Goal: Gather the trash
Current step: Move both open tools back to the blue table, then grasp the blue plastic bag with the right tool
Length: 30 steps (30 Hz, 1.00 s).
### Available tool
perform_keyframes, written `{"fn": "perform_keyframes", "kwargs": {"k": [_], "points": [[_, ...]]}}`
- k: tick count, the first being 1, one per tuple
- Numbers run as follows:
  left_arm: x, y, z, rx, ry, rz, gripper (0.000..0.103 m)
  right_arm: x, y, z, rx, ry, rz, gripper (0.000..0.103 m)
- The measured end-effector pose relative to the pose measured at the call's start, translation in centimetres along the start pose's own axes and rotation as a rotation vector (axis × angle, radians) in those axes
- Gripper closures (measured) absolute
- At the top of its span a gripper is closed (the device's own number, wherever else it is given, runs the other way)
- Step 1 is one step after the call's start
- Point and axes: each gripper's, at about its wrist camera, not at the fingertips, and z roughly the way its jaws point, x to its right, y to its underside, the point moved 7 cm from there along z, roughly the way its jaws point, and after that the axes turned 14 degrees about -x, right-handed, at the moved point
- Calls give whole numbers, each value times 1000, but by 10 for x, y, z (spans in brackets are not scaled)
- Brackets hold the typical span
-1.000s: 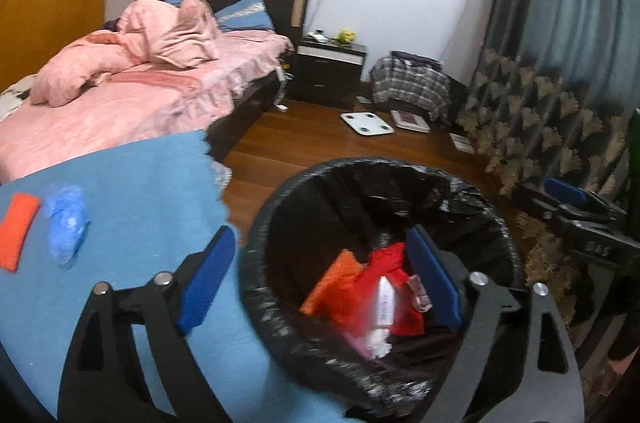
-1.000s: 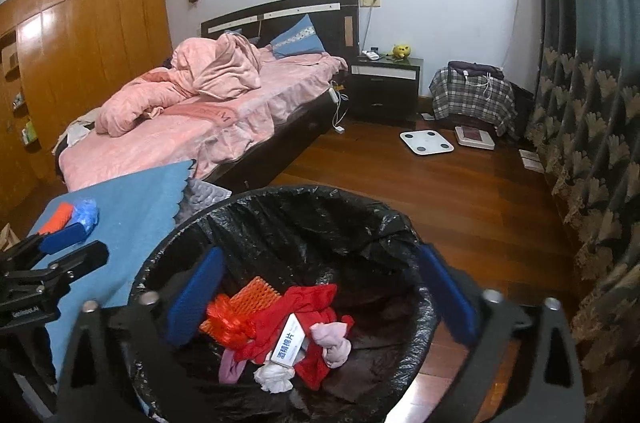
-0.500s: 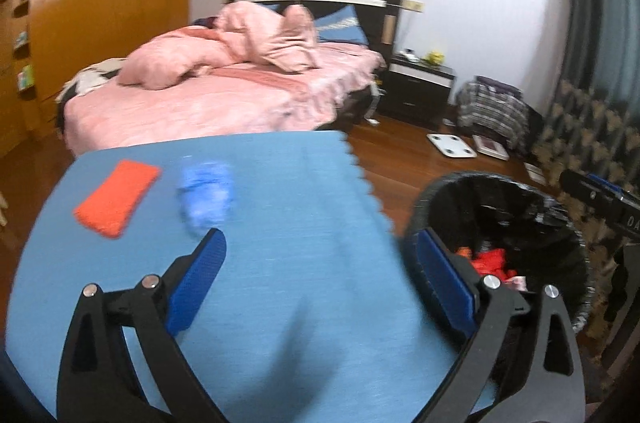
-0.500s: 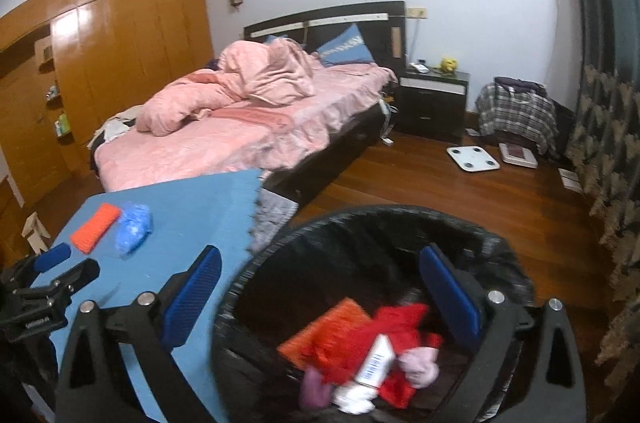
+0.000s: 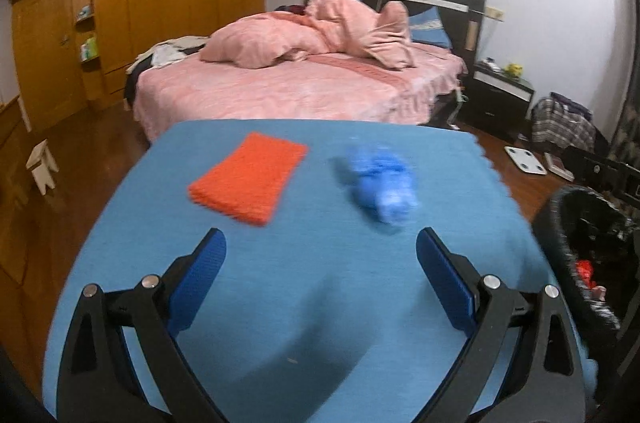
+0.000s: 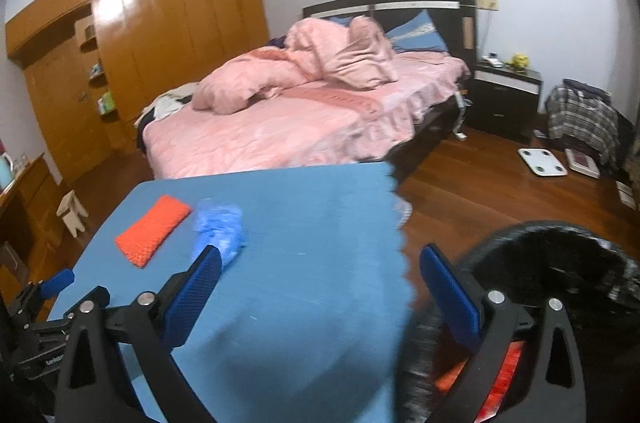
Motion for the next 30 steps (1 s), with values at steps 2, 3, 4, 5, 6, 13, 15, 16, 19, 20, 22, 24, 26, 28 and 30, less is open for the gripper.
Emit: {"fn": "perform_keyframes", "kwargs": {"k": [2,3,4,5,6,13,15,16,19,20,22,24,26,28,30], "points": [[-18,-2,6,-7,-13,-20,10,-16,-3,13,-14,-6,-18,6],[-26,-2,9,-10,-21,-29,10,-29,-4,23,-25,-14,-33,6],[-35,-4,13,-14,-27,-38,10,-37,-5,31,-34,-18,-44,6],[-41,-4,16,-18,-33,-44,10,-46,-5,39,-48,-21,-56,6],[-48,-5,20,-23,-39,-52,10,-52,-5,45,-59,-25,-68,6],[-85,-8,43,-53,-59,-98,10,-89,-3,90,-126,-23,-118,6],[-92,-9,48,-58,-58,-110,10,-93,-3,98,-138,-15,-121,6],[-94,-10,50,-60,-57,-113,10,-95,-1,105,-144,-6,-123,6],[-100,-9,56,-69,-59,-118,10,-97,0,119,-163,6,-121,6],[-101,-9,58,-73,-59,-120,10,-98,0,123,-169,7,-122,6],[-103,-6,63,-81,-56,-125,10,-100,1,129,-177,17,-130,6],[-104,-3,66,-90,-50,-131,10,-103,2,133,-183,19,-141,7],[-106,-2,68,-94,-47,-135,10,-106,3,138,-188,18,-154,11],[-107,-2,69,-97,-43,-138,10,-108,5,143,-199,10,-161,18],[-108,-2,70,-101,-40,-141,10,-111,7,148,-218,-8,-169,33]]}}
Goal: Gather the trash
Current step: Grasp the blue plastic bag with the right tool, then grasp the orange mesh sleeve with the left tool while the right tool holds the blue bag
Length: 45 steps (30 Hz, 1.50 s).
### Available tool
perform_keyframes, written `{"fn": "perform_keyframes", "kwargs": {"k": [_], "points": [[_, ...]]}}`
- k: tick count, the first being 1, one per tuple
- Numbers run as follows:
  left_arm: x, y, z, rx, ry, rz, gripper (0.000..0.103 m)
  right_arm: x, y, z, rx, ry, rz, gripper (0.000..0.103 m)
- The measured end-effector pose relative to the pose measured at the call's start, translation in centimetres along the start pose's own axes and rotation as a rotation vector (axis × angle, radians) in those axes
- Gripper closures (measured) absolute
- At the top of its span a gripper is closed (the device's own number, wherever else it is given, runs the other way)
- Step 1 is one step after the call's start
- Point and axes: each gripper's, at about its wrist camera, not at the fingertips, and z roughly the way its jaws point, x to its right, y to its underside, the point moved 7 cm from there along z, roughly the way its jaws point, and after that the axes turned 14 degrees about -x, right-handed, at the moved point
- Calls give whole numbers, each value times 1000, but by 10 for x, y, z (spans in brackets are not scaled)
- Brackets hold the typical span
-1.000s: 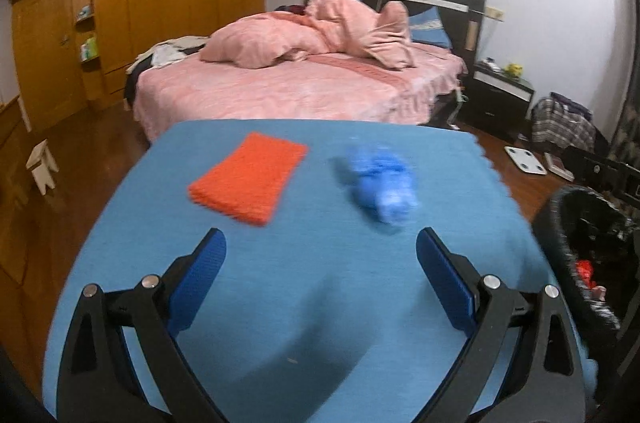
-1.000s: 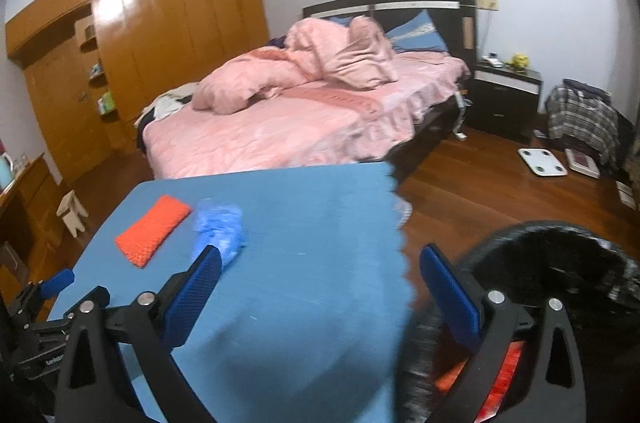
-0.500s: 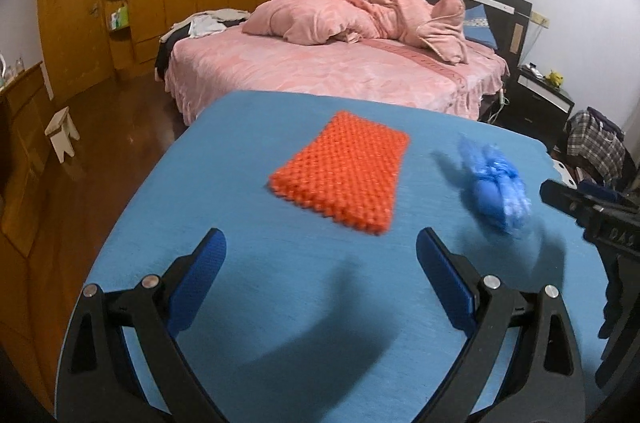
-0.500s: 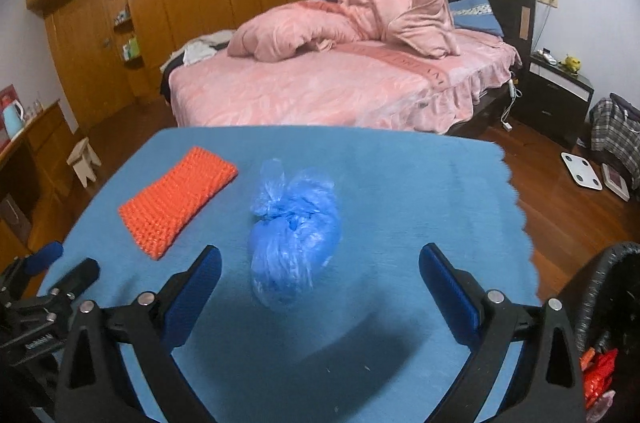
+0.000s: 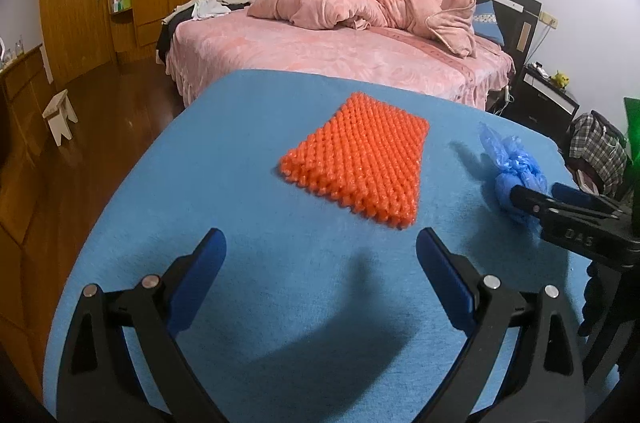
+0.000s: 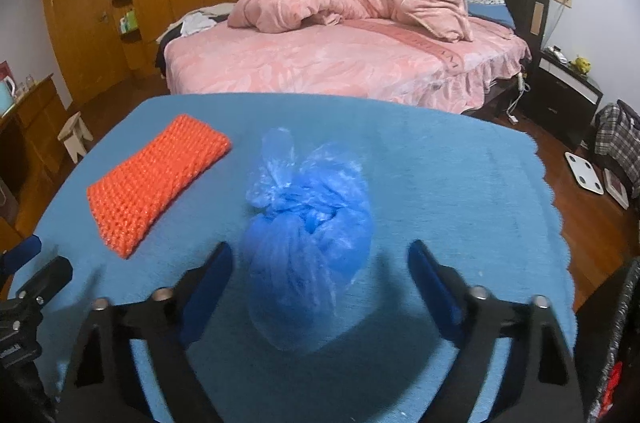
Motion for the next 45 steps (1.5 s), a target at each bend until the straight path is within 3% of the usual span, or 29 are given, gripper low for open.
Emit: {"fn": "perform_keyframes", "kwargs": {"k": [1,8,17,23,29,35,41,45], "points": [[0,0,0,-1,2,-1,10,-3,1,3,-12,-16,-10,42],[1,-1,7,-24,10,-1,10,-4,0,7,-15,-50,-19,52],[13,-7,2,2,15,15,10,-1,-2,4,1,-45,-2,54],[25,-29,6,23,16,32,10,20,-7,-7,42,11,33,54],[33,-52,22,20,10,46,10,32,-6,1,18,20,52,54],[35,-62,47,-32,-1,84,10,35,-4,6,4,13,59,54],[28,-57,72,-122,24,59,10,34,-3,9,-5,18,52,53],[30,-56,72,-119,35,72,26,33,-3,10,-10,22,49,53]]}}
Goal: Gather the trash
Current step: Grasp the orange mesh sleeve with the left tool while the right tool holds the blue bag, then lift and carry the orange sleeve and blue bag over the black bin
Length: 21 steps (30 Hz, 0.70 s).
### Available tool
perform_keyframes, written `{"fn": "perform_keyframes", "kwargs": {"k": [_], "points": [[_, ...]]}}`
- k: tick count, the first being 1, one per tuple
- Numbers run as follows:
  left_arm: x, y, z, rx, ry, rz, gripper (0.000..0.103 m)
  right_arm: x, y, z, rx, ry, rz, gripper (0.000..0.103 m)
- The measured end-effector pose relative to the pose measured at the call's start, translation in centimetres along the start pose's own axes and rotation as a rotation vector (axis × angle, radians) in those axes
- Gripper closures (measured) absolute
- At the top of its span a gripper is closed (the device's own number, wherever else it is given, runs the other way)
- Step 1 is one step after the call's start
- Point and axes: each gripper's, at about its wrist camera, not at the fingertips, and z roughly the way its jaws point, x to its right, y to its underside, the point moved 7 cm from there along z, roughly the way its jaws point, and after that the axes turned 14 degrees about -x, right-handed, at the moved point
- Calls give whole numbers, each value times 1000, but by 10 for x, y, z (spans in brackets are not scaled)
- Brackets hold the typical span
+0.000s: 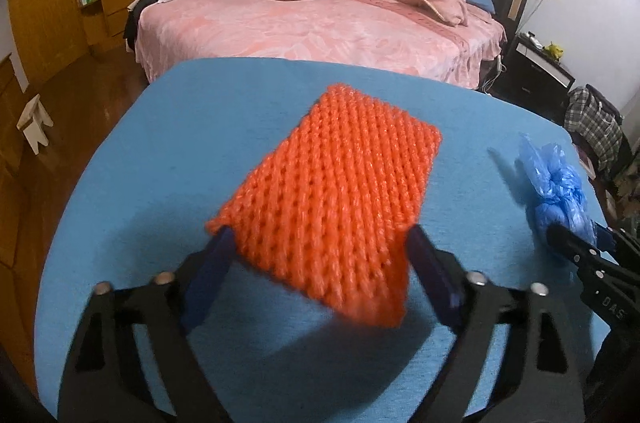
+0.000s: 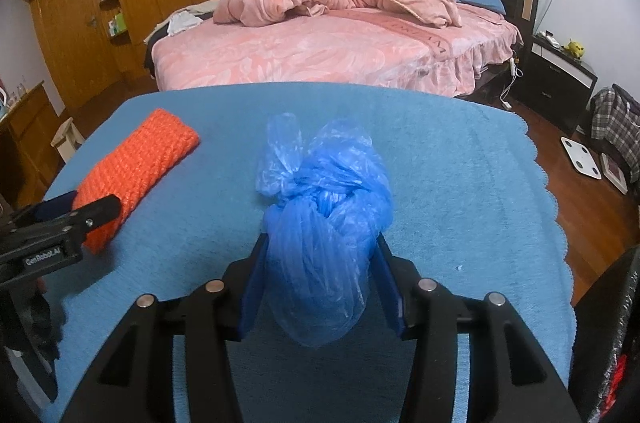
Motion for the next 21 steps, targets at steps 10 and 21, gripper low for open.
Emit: {"fn": "perform_keyframes", "kwargs": {"k": [10,21], "points": [[13,2,-5,26,53,51,83,-3,2,5,-22,13,-8,52],[26,17,-25,58,55,31,85,-2,2,5,-22,5,-5,52]]}}
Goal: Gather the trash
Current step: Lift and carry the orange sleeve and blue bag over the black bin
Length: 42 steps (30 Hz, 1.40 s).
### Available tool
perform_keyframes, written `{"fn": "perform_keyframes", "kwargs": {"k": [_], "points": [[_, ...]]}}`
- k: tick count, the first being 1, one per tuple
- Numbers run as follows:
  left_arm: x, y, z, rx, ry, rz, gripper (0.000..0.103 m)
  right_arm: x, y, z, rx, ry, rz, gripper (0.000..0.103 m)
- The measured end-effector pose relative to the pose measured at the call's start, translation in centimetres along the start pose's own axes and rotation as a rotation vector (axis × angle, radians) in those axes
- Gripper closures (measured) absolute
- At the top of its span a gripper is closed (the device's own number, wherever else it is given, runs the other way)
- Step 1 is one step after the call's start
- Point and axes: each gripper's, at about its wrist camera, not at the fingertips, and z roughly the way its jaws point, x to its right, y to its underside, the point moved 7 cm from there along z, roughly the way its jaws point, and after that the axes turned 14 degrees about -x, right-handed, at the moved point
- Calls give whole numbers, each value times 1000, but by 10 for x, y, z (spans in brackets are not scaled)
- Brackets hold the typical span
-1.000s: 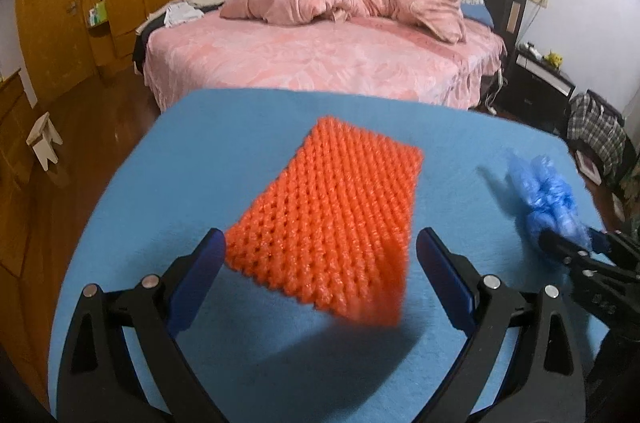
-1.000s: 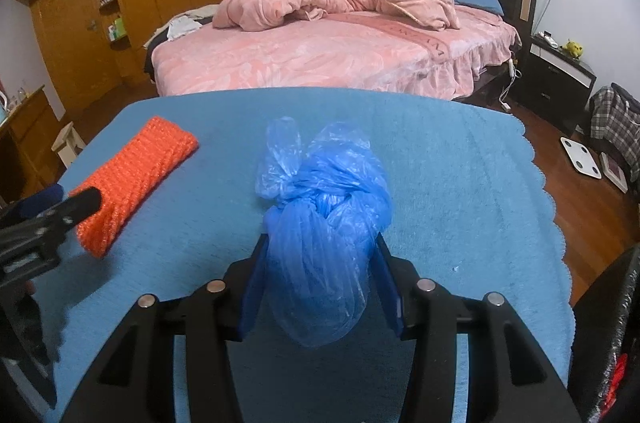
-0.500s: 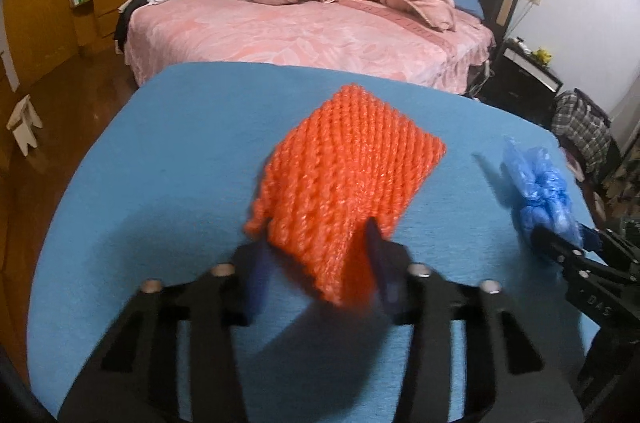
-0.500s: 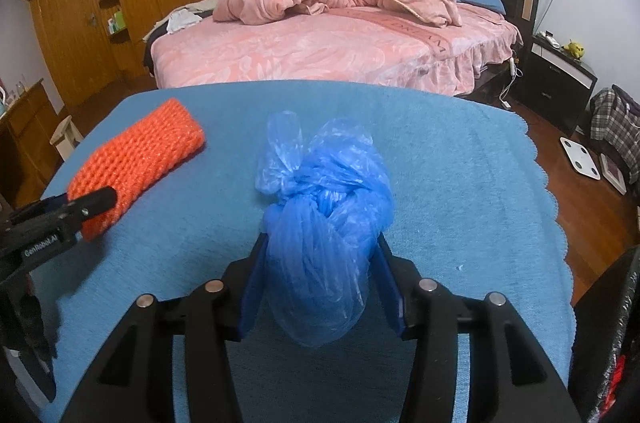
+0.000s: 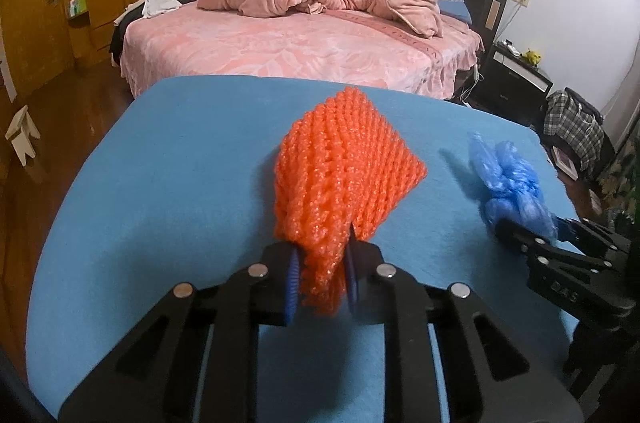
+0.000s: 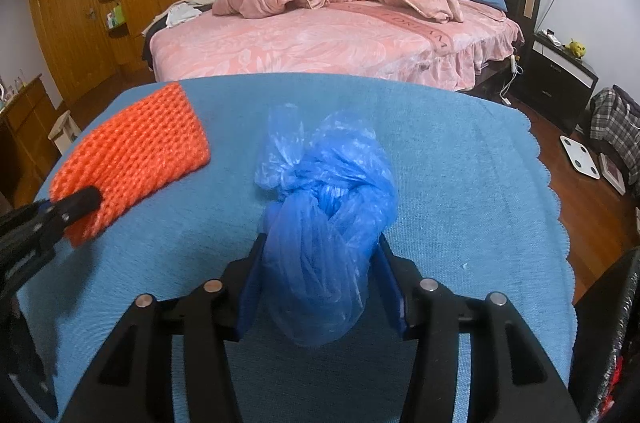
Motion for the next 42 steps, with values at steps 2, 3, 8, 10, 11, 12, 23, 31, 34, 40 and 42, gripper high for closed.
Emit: {"fn": "perform_keyframes", "kwargs": {"k": [2,3,8,10,11,12,23,31,34,40,42], "points": [[2,6,-4,0,-7,-11,85,2,0,-2,8,-13,6,53],[2,9,-7,1,-10,-17,85,2,0,-4,12,-19,10,53],[4,22,-21,19,-23,-38,85,5,4,-14,24,-50,12,54],[4,26,-27,27,-25,-45,85,6,6,-21,35,-63,12,54],[5,27,-30,32,-26,-45,85,6,6,-24,41,-68,12,54],[6,29,-34,39,-27,-45,85,7,7,-31,51,-77,12,54],[27,32,-86,131,-6,-61,85,20,14,-96,143,-123,19,54],[63,47,-125,177,-3,-23,85,39,34,-155,219,-135,22,54],[77,53,-139,196,2,-8,85,47,41,-177,247,-136,28,54],[108,62,-165,229,32,14,85,62,59,-218,297,-134,24,54],[120,66,-173,240,40,29,85,69,66,-231,313,-133,30,54]]}}
